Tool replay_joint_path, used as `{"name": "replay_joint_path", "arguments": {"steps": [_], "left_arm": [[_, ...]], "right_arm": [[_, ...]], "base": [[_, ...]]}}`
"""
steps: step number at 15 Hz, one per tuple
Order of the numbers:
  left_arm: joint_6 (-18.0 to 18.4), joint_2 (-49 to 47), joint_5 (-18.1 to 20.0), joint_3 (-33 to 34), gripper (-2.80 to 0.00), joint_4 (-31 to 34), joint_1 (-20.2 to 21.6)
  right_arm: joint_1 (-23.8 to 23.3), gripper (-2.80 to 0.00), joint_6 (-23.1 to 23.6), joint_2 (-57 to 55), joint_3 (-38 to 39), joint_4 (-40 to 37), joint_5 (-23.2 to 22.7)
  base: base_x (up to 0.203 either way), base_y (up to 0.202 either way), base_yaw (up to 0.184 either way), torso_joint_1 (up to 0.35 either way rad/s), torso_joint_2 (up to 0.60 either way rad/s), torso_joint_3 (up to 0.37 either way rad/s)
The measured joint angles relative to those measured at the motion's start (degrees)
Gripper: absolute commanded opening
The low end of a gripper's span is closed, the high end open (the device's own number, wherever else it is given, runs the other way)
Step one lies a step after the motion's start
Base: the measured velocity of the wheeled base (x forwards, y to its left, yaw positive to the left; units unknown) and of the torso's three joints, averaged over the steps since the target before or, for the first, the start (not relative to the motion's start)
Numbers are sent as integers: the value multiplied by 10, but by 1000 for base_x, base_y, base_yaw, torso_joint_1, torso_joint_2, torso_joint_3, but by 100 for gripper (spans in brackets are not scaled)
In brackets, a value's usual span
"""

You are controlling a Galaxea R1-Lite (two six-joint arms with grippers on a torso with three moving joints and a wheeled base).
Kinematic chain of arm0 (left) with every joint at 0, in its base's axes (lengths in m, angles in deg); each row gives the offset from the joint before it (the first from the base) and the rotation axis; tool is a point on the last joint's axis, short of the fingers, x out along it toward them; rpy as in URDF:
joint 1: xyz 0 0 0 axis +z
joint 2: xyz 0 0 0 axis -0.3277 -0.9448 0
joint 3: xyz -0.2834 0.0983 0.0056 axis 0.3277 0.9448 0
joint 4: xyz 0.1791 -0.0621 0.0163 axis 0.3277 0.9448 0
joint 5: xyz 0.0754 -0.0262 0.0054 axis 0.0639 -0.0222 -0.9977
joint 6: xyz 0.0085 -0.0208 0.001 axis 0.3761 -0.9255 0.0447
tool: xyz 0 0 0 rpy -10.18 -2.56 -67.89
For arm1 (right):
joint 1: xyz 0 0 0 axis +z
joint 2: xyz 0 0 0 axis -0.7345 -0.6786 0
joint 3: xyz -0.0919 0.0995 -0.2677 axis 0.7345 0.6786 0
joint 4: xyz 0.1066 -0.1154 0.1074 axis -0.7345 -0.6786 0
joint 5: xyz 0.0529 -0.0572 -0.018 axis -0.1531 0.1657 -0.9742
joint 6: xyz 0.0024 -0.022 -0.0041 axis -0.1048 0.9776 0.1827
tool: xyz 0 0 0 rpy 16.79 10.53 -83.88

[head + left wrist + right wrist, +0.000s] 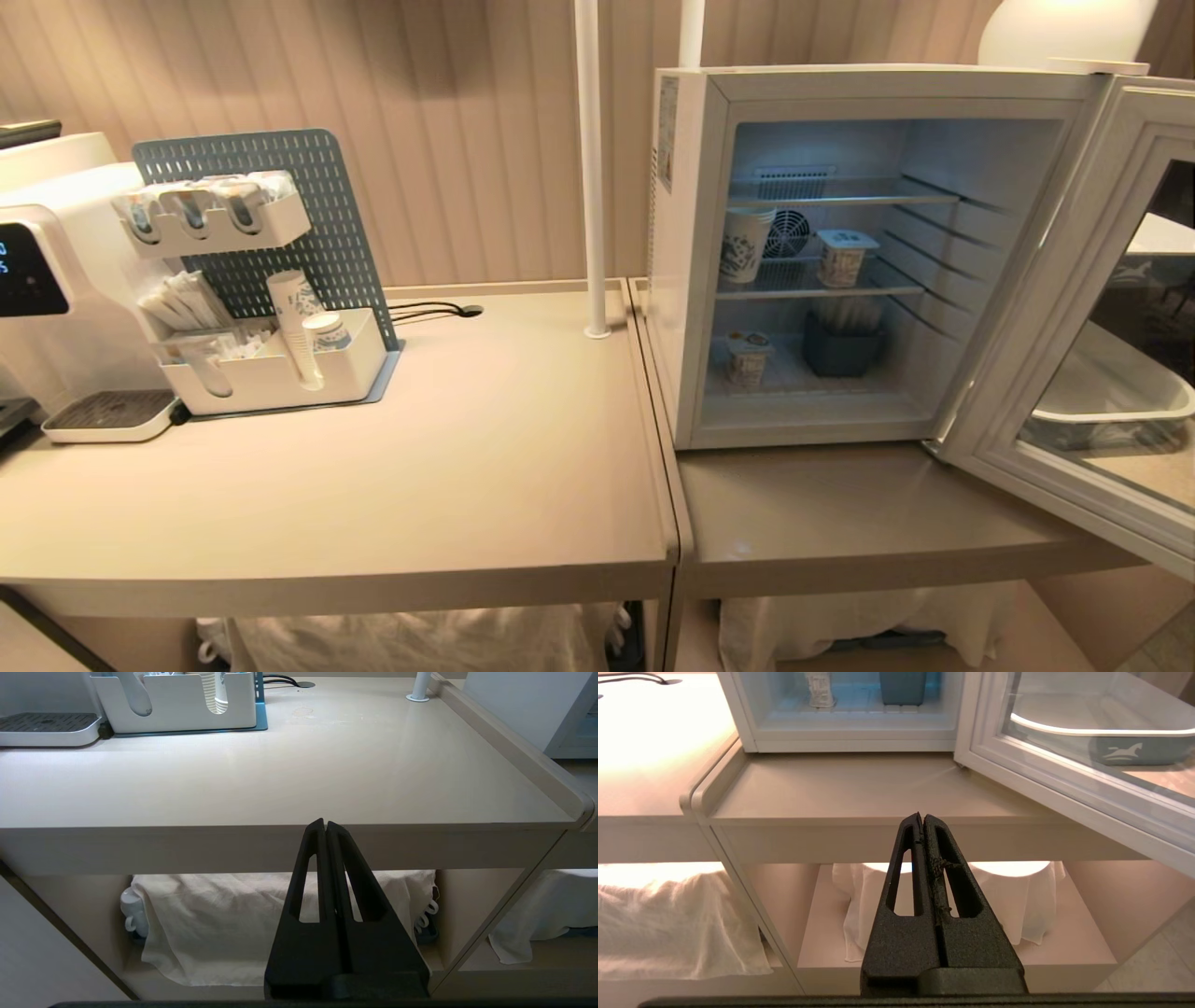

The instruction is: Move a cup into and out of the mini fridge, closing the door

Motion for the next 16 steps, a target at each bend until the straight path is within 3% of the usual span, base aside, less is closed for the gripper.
{"name": "replay_joint_path", "arguments": {"steps": [6, 9, 16], "left_arm": [[0, 0, 0, 0, -280, 0, 0], [0, 0, 0, 0, -280, 0, 0], [0, 0, 0, 0, -280, 0, 0]], "right_arm": [[0, -280, -4, 0, -1, -3, 0], [0, -280, -6, 0, -1, -4, 0], [0, -280, -6, 0, -1, -4, 0]], "base": [[-170, 0, 0, 2, 1, 1], [0, 0, 0, 0, 0, 0], [-1, -172, 0, 2, 3, 0]]}}
